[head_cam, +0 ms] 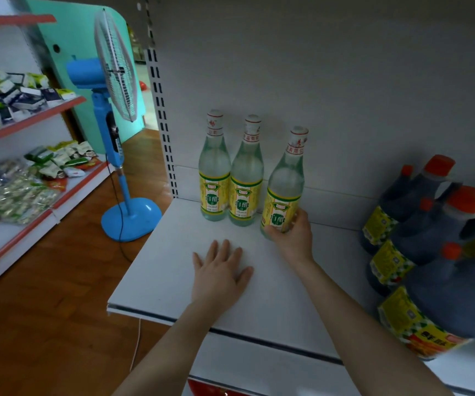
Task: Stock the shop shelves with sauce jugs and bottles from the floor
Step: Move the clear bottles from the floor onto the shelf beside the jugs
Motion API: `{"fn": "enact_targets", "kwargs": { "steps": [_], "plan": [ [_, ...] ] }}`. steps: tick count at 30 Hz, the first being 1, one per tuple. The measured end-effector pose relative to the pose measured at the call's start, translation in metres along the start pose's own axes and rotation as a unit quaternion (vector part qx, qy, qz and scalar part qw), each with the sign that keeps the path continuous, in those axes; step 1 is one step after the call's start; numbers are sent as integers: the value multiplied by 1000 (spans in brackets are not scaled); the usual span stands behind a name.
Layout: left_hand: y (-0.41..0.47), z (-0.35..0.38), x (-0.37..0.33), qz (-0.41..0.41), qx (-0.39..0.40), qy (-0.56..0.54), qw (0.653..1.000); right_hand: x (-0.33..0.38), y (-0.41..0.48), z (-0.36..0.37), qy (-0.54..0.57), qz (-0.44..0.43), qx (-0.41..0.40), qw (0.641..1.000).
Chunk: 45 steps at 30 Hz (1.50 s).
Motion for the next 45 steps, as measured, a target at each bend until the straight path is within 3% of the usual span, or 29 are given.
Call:
{"fn": "enact_targets", "kwargs": {
  "steps": [12,29,34,38,42,45],
  "plan": [
    [0,0,-1,3,-8,2,1000,12,20,8,26,-48,-2,998],
    [1,1,1,5,-18,-3,1000,8,23,12,0,-26,25,999],
    [0,-1,0,-2,-24,-4,1000,-3,8,5,-102,21,56,993],
    [-3,-4,-4,-12,-31,12,999,-4,-12,-1,-161,7,96,982],
    [-11,-10,-6,-66,-58,78,993,1,-37,-2,-141,-15,155,978],
    [-35,-18,-11,-152,-90,56,983,9,-57,-8,-142,-64,209,966]
  ]
}}
Point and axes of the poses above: each hand's wrist, its own y-axis towards the middle knuckle, its own z-axis out of the palm, x = y × z, the point moved 8 cm from there along y, towards the middle knuckle, and after that the axes turned 3 degrees about x, right-handed, at the moved point
